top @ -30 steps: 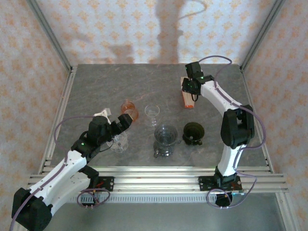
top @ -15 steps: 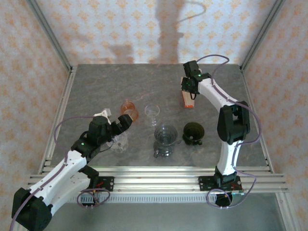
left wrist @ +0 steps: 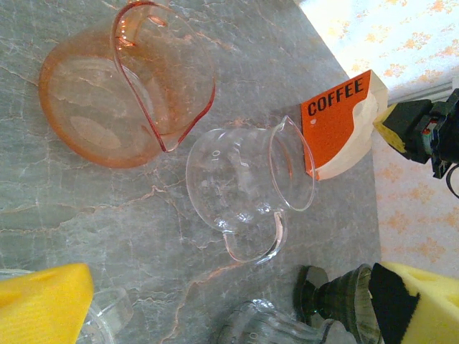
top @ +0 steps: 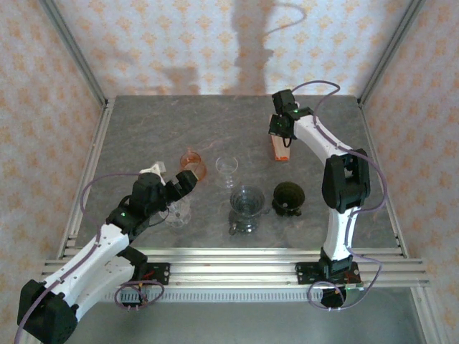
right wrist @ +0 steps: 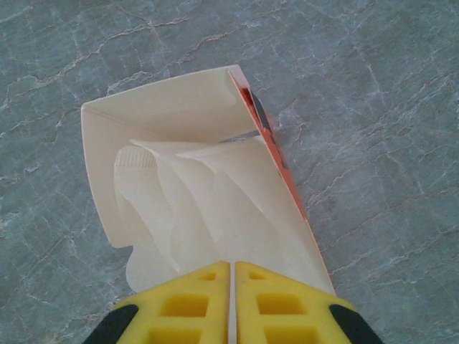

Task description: Place the coffee filter in the dripper

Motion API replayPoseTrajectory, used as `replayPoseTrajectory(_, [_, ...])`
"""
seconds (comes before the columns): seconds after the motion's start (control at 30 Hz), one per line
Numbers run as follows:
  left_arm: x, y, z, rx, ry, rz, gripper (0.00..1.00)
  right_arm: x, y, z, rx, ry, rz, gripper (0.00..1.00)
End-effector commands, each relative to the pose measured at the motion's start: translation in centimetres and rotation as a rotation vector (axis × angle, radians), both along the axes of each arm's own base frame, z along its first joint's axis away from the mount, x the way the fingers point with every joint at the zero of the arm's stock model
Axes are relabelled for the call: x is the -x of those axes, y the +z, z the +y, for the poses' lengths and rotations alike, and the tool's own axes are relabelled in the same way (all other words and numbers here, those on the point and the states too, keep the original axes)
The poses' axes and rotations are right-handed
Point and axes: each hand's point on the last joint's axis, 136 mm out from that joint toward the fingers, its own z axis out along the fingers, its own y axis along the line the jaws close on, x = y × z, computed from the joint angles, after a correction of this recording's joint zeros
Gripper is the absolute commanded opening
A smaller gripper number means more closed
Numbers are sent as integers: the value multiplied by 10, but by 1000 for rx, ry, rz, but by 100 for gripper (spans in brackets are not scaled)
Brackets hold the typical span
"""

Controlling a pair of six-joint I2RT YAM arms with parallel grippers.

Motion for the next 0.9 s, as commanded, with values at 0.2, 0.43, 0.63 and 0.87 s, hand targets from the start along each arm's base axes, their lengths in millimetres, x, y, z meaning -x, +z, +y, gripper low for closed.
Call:
replayPoseTrajectory(0.2, [1,4,0,-15,-7,-13,100,-4,8,-9,55,-1,-12,0])
replayPoseTrajectory(0.43, [1,5,0,-8,-8,-14,100,1,23,-9,57,33,-45,10])
replayPoseTrajectory(0.63, [-1,3,-1,1,-6,-16,100,2,18,-6,58,55,-33,21])
replayPoseTrajectory(0.87, [-2,0,-3,1,-14,-6,100,-6,12,-2,48,55,-28,21])
